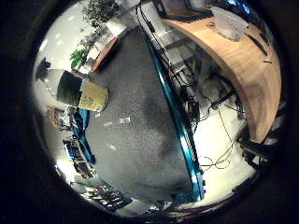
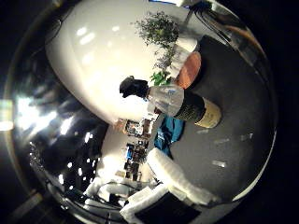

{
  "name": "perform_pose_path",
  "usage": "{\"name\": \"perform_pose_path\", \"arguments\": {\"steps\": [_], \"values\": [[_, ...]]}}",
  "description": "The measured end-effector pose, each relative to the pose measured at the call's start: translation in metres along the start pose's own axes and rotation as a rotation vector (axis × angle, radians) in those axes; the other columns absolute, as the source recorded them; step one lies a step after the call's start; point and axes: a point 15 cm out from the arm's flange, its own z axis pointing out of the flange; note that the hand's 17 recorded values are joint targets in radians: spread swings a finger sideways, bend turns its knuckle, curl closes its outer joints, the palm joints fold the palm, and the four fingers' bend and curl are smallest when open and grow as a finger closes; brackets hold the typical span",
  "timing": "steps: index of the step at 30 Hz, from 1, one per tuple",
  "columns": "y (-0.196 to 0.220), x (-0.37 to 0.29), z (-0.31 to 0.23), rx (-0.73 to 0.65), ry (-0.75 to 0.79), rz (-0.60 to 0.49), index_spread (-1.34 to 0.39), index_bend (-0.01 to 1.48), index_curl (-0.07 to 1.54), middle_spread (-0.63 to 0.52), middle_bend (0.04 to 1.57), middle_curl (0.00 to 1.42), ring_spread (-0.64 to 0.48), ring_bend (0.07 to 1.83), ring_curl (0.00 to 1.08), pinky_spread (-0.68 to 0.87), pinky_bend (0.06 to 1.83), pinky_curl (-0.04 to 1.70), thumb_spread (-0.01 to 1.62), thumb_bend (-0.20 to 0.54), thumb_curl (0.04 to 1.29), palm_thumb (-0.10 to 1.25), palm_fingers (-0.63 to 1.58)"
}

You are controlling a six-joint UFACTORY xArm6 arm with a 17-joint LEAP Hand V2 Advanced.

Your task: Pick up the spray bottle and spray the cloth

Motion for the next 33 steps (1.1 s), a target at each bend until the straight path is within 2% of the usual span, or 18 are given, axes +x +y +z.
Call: {"name": "perform_pose_path", "arguments": {"steps": [9,20,33], "values": [[-0.005,-0.02,0.025,-0.028,-0.033,-0.029,-0.27,0.15,0.24,0.15,0.2,0.33,0.2,0.3,0.26,0.39,0.46,0.31,1.04,-0.025,0.27,0.44,0.0],[-0.026,-0.053,0.031,-0.03,-0.05,-0.102,-0.27,0.15,0.24,0.15,0.2,0.33,0.2,0.29,0.26,0.39,0.46,0.31,1.04,-0.025,0.28,0.44,-0.01],[-0.036,-0.081,0.056,-0.042,-0.1,-0.13,-0.28,0.15,0.24,0.15,0.2,0.33,0.2,0.29,0.26,0.4,0.45,0.31,1.04,-0.024,0.28,0.45,-0.01]]}}
